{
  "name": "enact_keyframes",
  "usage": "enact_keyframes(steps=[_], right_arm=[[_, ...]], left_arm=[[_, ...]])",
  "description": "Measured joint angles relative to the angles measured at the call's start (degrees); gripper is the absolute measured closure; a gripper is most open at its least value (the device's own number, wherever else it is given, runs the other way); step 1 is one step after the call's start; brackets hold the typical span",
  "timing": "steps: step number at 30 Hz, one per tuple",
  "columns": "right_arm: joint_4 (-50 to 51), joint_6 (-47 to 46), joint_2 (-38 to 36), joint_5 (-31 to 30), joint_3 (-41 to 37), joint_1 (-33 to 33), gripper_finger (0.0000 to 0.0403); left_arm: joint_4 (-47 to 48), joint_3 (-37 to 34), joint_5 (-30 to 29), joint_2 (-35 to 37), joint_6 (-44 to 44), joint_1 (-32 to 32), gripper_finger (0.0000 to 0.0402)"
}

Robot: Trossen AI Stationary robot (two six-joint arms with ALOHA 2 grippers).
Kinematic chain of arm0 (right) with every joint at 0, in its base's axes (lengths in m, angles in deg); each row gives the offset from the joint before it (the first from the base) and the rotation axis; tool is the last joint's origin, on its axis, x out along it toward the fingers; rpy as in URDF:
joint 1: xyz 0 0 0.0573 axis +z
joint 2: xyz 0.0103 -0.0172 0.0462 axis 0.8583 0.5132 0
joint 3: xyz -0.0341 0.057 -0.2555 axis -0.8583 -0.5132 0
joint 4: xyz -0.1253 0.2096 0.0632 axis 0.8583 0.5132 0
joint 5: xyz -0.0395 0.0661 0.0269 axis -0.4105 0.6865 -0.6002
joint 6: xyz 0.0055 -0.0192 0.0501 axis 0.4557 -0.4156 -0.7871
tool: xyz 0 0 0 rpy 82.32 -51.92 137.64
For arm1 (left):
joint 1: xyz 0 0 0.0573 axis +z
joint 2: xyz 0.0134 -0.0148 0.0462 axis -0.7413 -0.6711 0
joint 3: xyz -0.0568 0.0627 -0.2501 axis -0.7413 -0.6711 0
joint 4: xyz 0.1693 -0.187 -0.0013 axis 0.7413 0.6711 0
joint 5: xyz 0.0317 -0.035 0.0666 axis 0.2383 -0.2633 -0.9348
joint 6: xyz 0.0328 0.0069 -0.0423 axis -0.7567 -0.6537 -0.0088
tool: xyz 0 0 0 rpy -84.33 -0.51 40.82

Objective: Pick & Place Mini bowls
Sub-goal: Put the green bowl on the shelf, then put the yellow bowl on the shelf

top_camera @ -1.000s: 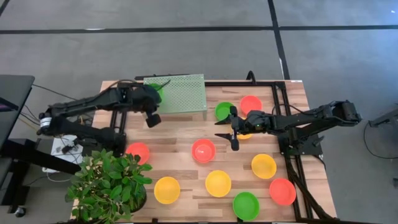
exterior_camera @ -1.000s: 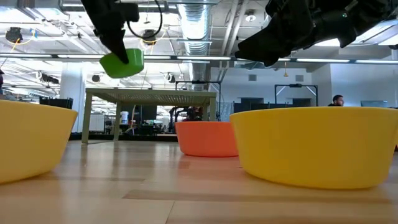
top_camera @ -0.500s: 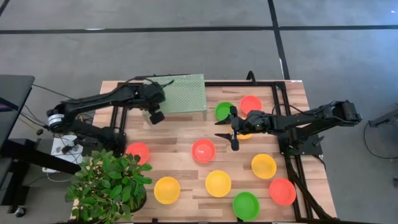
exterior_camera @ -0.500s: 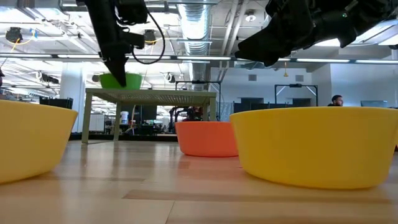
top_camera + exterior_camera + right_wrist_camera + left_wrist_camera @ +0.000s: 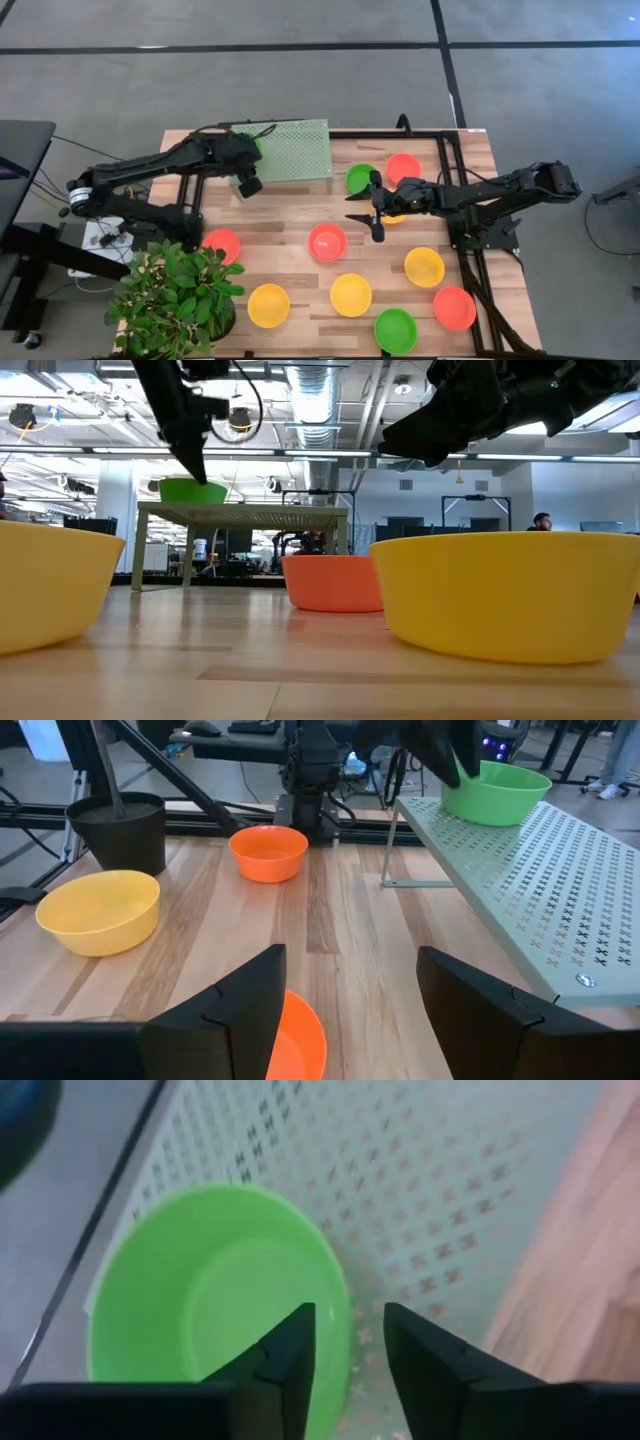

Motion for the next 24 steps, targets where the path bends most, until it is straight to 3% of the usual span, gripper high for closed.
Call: enact_keyframes(steps=[6,11,14,18,24], right_arm=[[0.4,-0.2,0.0,0.0,0.0,0.2,0.0182],[4.3,-1.5,0.0,-0.1,0.0,2.2,0.0182],[7.5,-2.2,0.0,-3.5,0.0,4.0,0.0182],[19.3,-8.8,0.0,-7.4,1.3,5.3,0.0182],[38.7,-21.0,0.0,-9.5,4.3,5.7,0.0182]], left_arm=[[-6.6,0.0,0.1,5.8,0.8,-7.5,0.0262],[-14.6,0.0,5.2,7.7,3.3,-17.2,0.0268],[-16.1,0.0,5.7,7.4,3.9,-23.3,0.0272],[-19.5,-2.1,5.6,6.1,7.6,-30.9,0.0274],[-34.4,-12.7,1.1,6.0,11.1,-38.0,0.0275]])
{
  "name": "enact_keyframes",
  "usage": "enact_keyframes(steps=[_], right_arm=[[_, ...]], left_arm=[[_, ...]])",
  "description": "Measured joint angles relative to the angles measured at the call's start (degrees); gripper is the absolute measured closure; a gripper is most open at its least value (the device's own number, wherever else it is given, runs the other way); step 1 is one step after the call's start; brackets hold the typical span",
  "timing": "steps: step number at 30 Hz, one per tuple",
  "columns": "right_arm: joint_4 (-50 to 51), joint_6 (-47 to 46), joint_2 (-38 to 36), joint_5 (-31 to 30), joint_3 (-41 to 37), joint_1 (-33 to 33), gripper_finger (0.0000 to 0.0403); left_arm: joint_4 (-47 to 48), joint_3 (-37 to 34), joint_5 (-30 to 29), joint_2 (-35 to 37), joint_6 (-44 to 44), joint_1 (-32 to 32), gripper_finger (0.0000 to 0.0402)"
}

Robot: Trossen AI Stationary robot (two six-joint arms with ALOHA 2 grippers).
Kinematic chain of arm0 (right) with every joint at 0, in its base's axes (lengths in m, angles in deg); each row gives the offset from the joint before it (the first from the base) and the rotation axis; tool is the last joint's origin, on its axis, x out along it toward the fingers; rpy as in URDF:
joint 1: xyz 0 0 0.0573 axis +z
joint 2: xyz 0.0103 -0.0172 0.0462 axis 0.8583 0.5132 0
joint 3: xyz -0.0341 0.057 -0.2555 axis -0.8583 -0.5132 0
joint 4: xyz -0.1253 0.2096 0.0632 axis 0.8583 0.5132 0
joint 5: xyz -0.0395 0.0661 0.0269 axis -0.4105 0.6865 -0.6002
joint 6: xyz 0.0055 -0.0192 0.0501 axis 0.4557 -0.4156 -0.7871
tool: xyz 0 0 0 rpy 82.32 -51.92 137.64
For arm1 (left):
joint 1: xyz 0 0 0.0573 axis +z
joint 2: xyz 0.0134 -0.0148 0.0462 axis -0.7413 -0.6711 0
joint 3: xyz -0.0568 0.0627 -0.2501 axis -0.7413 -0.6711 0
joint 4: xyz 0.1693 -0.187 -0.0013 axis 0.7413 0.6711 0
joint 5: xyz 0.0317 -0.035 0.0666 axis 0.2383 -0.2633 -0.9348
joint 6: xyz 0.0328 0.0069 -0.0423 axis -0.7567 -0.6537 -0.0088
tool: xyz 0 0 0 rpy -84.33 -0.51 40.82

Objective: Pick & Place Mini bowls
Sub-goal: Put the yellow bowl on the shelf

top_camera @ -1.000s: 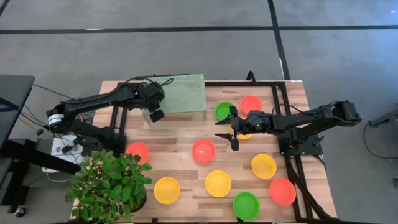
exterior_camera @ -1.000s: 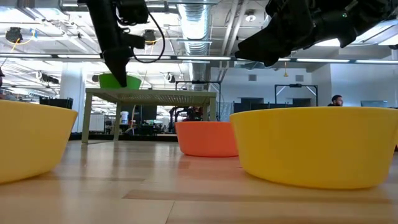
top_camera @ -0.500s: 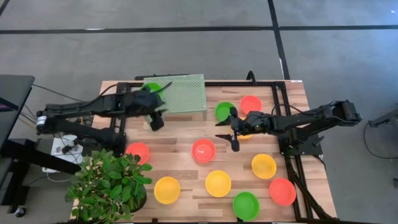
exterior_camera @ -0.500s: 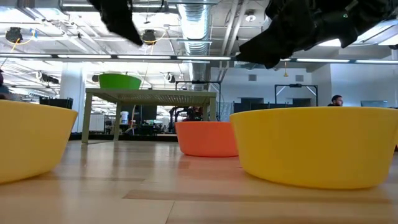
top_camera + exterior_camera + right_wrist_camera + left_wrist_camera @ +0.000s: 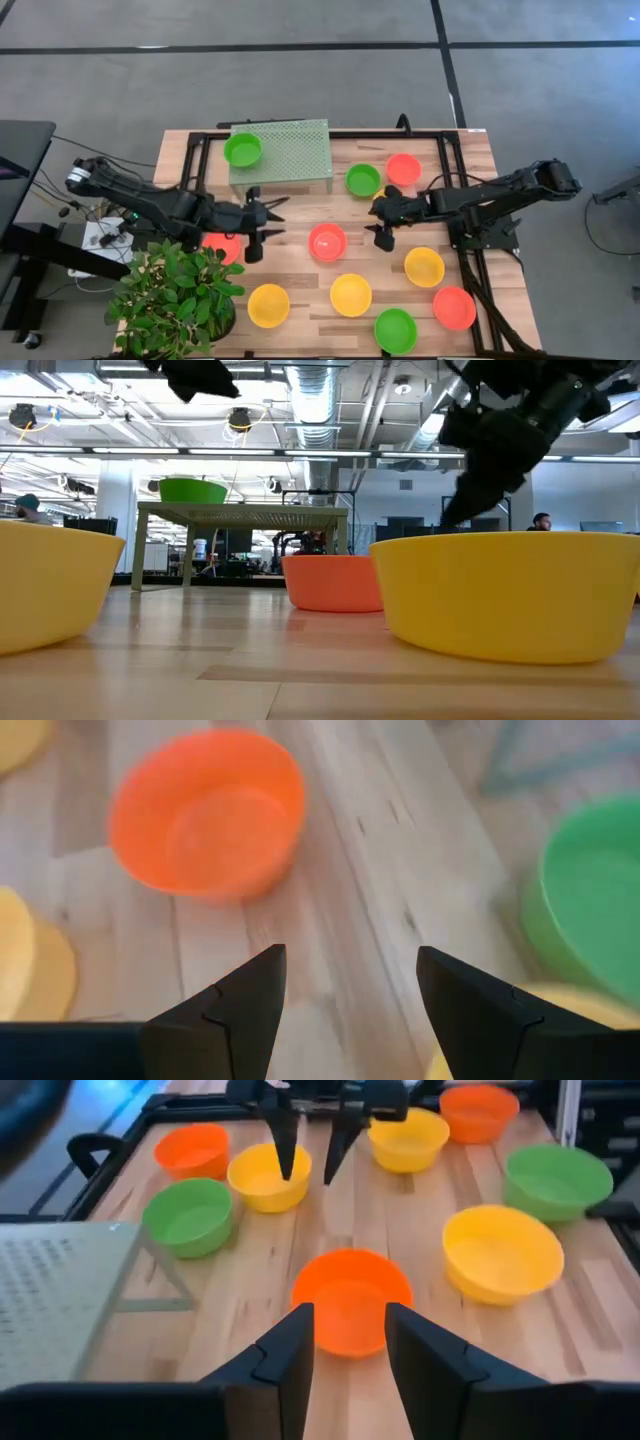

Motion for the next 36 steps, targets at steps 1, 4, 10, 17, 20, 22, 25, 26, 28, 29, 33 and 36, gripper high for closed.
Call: enact_keyframes(steps=[1,4,10,17,20,22,25,26,28,29,33,36], right_arm=[[1.3,-1.4,0.0,0.0,0.0,0.0,0.0182],[5.4,-4.2,0.2,-0.2,0.0,0.0,0.0182],[8.9,-4.8,2.4,-5.6,0.1,-0.3,0.0182],[9.2,-5.9,9.1,-7.2,0.1,-1.5,0.0182],[9.2,-6.0,12.2,-8.5,0.0,-2.0,0.0185],[9.0,-6.0,13.5,-8.7,0.0,-2.4,0.0195],[8.8,-6.1,14.7,-8.7,0.1,-2.8,0.0227],[8.7,-6.4,14.9,-8.7,0.1,-2.8,0.0243],[8.7,-7.3,14.9,-8.6,0.1,-2.6,0.0282],[8.7,-7.5,14.9,-8.5,0.1,-2.6,0.0304],[9.4,-7.6,12.9,-8.5,0.0,-2.7,0.0387],[9.5,-7.6,10.7,-8.5,0.0,-2.6,0.0388]], left_arm=[[-2.4,-1.7,-0.1,0.1,1.4,-0.6,0.0275],[-9.4,-5.9,-0.1,0.1,3.8,-2.0,0.0275],[-13.2,-9.9,-0.2,0.1,4.0,-2.3,0.0275],[-14.0,-10.3,-0.2,0.1,4.0,-2.3,0.0275],[-14.4,-10.3,-0.2,0.1,3.9,-2.3,0.0275],[-14.6,-10.3,-0.2,0.1,3.9,-2.3,0.0275],[-14.5,-10.3,-0.2,0.1,4.0,-2.3,0.0275],[-14.6,-10.3,-0.2,0.1,4.0,-2.3,0.0275],[-14.6,-10.3,-0.2,0.1,4.1,-2.3,0.0275],[-14.6,-10.3,-0.2,0.1,4.4,-2.3,0.0275],[-14.8,-10.3,-0.2,0.1,5.2,-2.3,0.0275],[-14.9,-10.3,-0.2,0.1,5.3,-2.3,0.0275]])
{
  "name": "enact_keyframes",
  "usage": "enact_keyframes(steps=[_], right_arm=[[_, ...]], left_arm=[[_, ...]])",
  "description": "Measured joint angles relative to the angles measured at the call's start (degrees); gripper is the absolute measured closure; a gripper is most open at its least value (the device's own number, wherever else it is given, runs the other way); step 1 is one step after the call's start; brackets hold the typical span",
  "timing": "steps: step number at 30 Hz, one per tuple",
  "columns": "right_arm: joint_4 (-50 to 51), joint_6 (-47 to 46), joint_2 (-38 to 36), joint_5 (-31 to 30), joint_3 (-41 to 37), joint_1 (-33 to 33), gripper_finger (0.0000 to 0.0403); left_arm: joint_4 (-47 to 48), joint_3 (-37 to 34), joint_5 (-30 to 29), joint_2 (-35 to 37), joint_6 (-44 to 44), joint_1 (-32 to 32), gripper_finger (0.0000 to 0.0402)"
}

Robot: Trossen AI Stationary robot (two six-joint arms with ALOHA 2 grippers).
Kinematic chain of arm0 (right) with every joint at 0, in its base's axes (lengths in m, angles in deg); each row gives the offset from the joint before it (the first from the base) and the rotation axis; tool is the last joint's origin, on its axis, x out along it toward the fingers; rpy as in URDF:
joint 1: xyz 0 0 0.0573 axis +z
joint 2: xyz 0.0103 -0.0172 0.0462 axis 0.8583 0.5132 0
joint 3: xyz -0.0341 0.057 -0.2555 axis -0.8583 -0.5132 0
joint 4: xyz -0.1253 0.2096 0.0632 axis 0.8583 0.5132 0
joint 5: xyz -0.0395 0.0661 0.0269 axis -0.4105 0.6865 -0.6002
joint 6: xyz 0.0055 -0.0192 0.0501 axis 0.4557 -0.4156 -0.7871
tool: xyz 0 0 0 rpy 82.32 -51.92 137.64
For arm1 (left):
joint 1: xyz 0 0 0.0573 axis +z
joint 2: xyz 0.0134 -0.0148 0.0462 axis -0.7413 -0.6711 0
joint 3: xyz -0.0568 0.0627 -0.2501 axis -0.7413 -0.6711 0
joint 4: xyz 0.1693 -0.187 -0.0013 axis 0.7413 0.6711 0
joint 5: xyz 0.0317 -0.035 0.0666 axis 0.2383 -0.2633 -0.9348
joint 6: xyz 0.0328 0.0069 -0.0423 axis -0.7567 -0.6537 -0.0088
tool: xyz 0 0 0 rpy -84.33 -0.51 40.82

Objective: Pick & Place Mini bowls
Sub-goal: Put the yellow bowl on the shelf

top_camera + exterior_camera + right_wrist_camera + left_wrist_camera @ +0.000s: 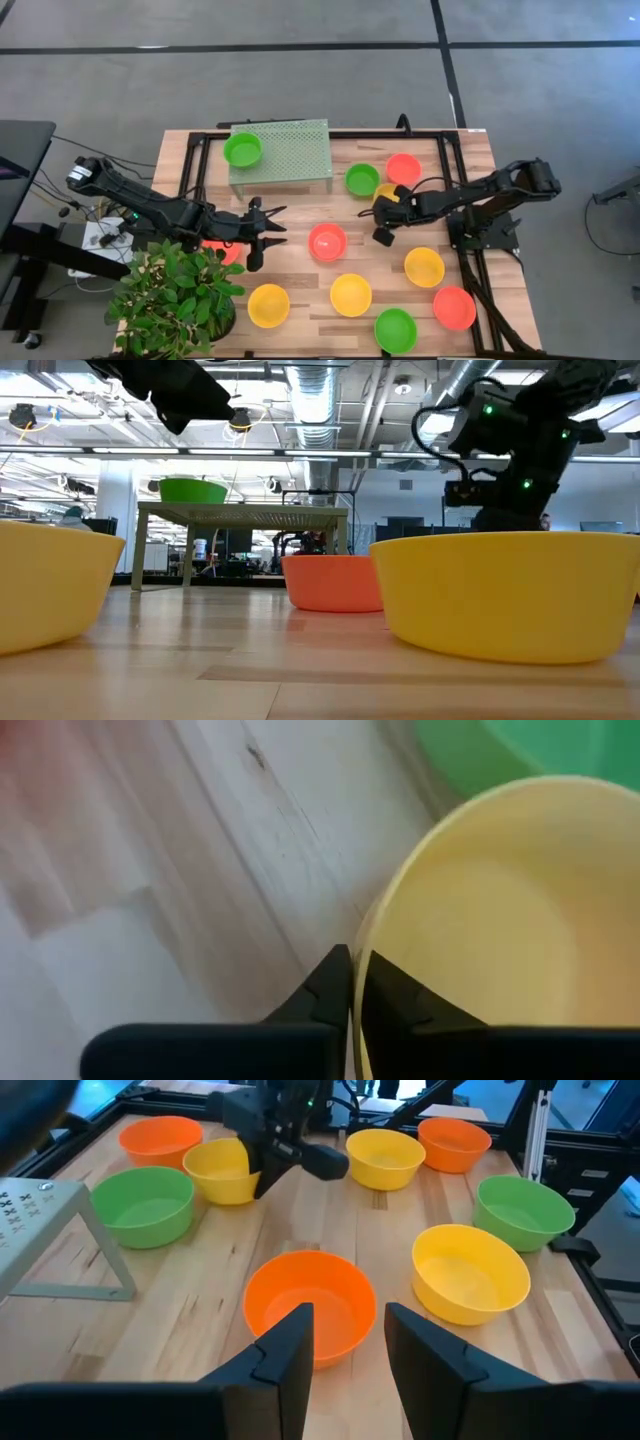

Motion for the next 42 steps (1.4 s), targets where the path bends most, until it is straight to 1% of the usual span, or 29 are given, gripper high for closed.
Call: enact_keyframes(steps=[4,8,12,17,19,24,29,32,35,39,40,42], right_arm=[[0.8,0.0,-3.1,0.0,1.2,0.5,0.0396],[1.6,0.5,-5.5,0.0,5.5,2.4,0.0396],[2.6,3.4,-5.7,0.0,12.0,5.1,0.0399],[6.5,9.4,-3.1,-0.5,22.3,7.2,0.0401],[5.9,12.7,-1.7,-1.6,26.2,7.1,0.04],[5.8,21.5,3.3,-1.8,34.7,4.9,0.0401],[6.4,30.6,10.7,-1.5,42.6,1.6,0.0402],[7.3,34.2,15.0,-1.4,47.4,-0.2,0.0401],[7.1,35.1,19.3,-1.4,52.0,-2.4,0.0401],[7.5,37.0,24.5,-1.2,57.4,-5.9,0.04],[7.7,37.9,25.8,-0.8,58.8,-6.7,0.04],[6.8,39.0,28.2,2.2,61.6,-8.3,0.04]], left_arm=[[-0.1,0.0,0.0,0.0,0.0,0.0,0.0275],[-0.2,0.0,0.0,0.0,0.0,0.0,0.0275],[-0.4,0.0,0.0,0.0,0.1,0.0,0.0275],[-1.0,0.0,0.0,0.0,0.1,0.0,0.0275],[-1.2,0.0,0.0,0.0,0.3,0.0,0.0275],[-1.5,0.0,0.0,0.0,0.8,0.0,0.0275],[-1.6,0.0,0.0,0.1,0.6,0.0,0.0275],[-1.8,0.0,0.0,0.8,0.6,0.0,0.0275],[-1.7,0.0,-1.5,2.4,0.5,0.0,0.0275],[-1.4,0.0,-5.6,6.1,0.1,0.0,0.0275],[-1.4,0.0,-6.8,7.2,-0.6,0.0,0.0275],[-1.2,0.0,-8.6,9.6,-2.7,0.0,0.0275]])
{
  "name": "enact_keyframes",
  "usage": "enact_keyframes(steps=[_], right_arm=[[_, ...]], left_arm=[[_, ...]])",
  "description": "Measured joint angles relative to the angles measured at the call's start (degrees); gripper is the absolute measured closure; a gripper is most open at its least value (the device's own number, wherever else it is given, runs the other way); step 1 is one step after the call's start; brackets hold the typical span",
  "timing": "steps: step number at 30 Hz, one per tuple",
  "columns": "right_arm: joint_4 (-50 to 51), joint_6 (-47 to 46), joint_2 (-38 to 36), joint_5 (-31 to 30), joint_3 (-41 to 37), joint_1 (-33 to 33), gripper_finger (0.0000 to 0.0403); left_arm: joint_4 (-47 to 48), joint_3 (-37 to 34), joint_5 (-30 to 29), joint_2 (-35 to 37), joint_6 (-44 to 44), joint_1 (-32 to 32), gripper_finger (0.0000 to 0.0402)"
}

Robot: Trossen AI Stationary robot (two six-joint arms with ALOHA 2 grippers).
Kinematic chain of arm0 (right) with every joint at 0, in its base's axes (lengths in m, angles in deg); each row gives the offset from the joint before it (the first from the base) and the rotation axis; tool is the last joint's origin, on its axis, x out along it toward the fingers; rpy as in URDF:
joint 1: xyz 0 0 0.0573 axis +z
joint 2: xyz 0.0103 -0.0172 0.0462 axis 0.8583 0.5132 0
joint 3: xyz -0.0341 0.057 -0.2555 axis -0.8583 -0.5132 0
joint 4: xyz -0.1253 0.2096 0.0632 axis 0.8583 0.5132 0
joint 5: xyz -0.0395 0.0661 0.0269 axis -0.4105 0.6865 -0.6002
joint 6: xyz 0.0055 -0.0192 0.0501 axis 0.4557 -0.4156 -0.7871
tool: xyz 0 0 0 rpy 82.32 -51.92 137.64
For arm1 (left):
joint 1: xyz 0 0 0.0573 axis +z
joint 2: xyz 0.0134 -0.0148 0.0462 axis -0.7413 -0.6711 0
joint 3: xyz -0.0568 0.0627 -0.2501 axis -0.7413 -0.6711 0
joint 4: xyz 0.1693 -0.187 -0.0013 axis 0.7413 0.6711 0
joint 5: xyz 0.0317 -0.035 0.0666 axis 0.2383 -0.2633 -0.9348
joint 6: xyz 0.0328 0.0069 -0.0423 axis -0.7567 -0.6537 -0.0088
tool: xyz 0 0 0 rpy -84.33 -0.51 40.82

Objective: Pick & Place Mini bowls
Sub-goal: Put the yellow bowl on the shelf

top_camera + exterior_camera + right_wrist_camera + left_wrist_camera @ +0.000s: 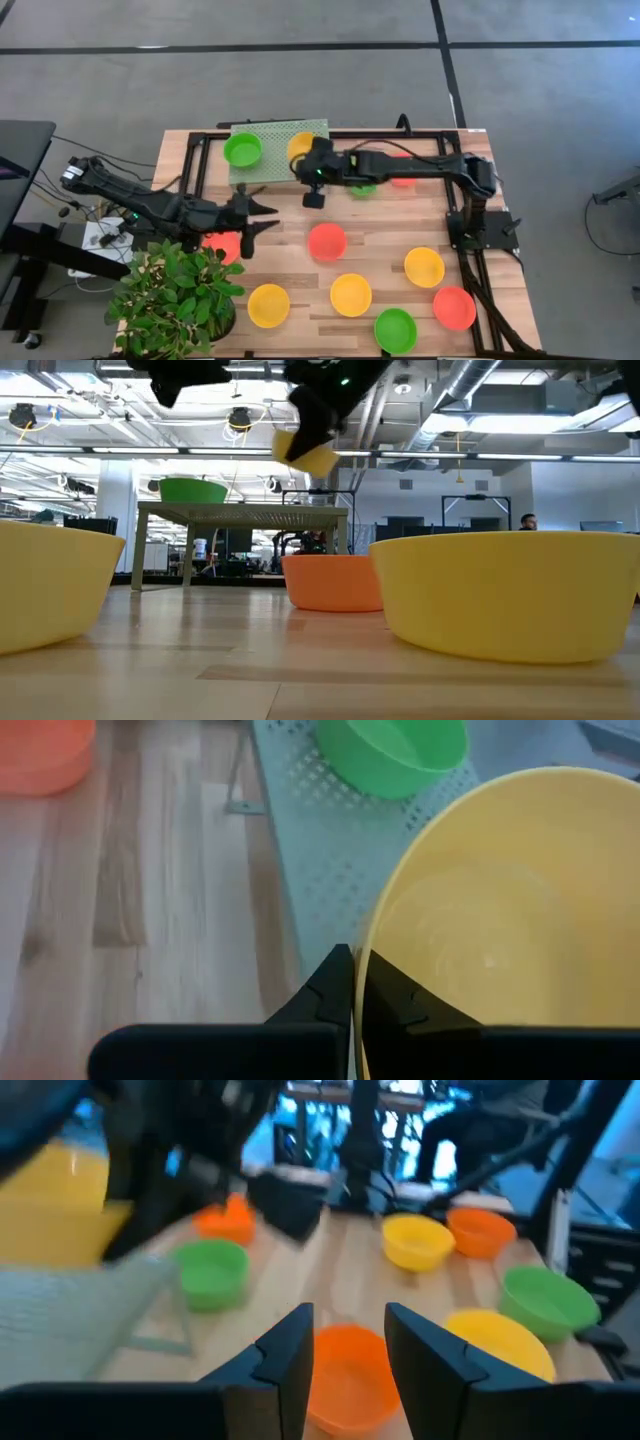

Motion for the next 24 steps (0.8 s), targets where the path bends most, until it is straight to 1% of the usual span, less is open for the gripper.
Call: enact_keyframes(steps=[3,6,9,10,15,18,20,21,24], right_arm=[[0.3,0.3,4.1,6.0,4.5,-2.1,0.04],[0.3,0.3,7.9,9.6,8.4,-3.8,0.04],[0.4,1.6,11.3,9.9,12.0,-5.0,0.04],[2.1,2.1,12.1,9.9,12.8,-5.2,0.04],[-0.1,3.2,16.0,10.0,17.0,-6.2,0.0399],[-0.8,3.3,17.5,10.0,18.4,-6.6,0.0399],[1.1,3.3,17.8,10.0,18.5,-6.9,0.0399],[-0.7,3.4,18.2,10.0,18.7,-7.0,0.0399],[0.0,3.7,18.4,10.0,18.6,-7.2,0.0391]], left_arm=[[0.0,0.0,-0.4,3.4,-2.3,0.4,0.0275],[-0.2,0.0,-0.4,5.9,-2.8,0.5,0.0275],[0.1,-0.1,-0.4,7.3,-2.9,0.5,0.0275],[0.6,-0.2,-0.4,7.5,-2.9,0.5,0.0275],[0.5,-0.2,-0.4,7.2,-2.9,0.5,0.0275],[0.6,-0.2,-0.4,6.7,-2.9,0.5,0.0275],[0.8,-0.2,-0.4,6.4,-2.9,0.4,0.0275],[0.5,-0.2,-0.4,6.3,-2.9,0.5,0.0275],[0.6,-0.2,-0.8,6.1,-2.9,0.5,0.0275]])
